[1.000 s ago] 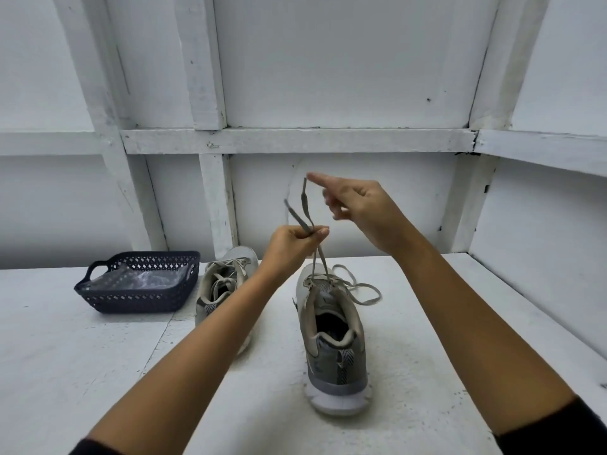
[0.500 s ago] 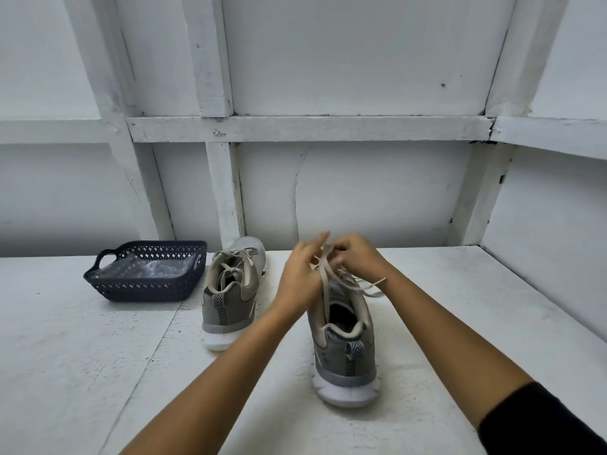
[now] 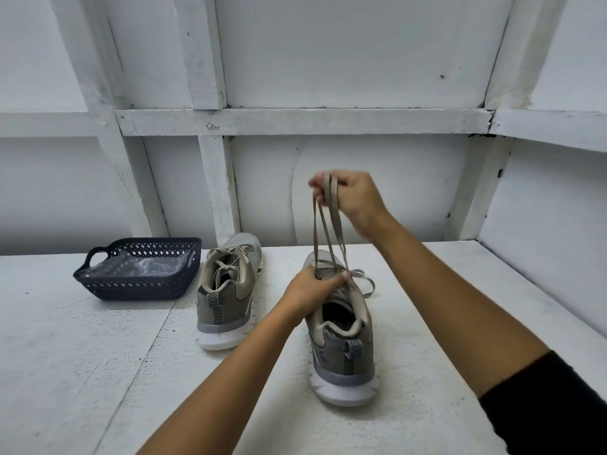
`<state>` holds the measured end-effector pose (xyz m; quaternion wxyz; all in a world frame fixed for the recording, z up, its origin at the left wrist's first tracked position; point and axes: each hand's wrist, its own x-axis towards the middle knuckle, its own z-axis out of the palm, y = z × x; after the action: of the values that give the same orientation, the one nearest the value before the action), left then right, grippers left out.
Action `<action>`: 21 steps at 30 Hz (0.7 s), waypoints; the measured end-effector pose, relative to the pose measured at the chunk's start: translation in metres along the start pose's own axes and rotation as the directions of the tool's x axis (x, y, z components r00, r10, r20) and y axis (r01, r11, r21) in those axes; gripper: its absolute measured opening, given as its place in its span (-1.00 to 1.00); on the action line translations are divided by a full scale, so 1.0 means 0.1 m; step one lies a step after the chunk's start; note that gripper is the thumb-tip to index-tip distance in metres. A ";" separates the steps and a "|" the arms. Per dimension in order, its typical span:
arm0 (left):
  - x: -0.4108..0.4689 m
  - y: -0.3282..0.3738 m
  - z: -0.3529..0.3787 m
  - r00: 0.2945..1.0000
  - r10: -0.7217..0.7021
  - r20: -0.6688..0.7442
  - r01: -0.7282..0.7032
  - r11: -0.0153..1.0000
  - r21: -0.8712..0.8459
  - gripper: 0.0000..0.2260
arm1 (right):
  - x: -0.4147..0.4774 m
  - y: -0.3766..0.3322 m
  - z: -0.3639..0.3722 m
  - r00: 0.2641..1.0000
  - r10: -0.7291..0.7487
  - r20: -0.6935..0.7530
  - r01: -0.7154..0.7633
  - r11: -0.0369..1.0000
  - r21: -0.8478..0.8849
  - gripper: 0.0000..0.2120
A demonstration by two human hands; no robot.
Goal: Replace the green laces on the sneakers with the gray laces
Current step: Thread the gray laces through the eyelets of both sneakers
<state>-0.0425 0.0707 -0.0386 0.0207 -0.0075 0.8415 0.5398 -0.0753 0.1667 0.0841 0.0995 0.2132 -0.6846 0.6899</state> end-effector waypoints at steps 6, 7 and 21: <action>-0.01 0.01 -0.05 1.000 -0.018 0.024 0.018 1.000 -0.010 -0.62 | 0.02 -0.48 0.17 0.986 -0.147 0.076 0.135 0.980 0.149 -0.85; -0.02 0.03 -0.06 0.999 -0.023 0.040 0.023 1.000 -0.009 -0.58 | -0.01 -0.45 0.19 0.986 -0.134 0.094 0.119 0.981 0.154 -0.85; 0.02 0.52 -0.61 0.945 0.318 -0.077 -0.312 0.946 0.086 -0.79 | -0.17 -0.23 -0.26 0.869 0.150 0.472 -0.027 0.966 -0.255 -0.48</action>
<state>-0.0483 0.0374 0.0338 -0.1035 0.1035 0.8510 0.5043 -0.0549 0.1959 0.0984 -0.0832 0.3348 -0.7750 0.5296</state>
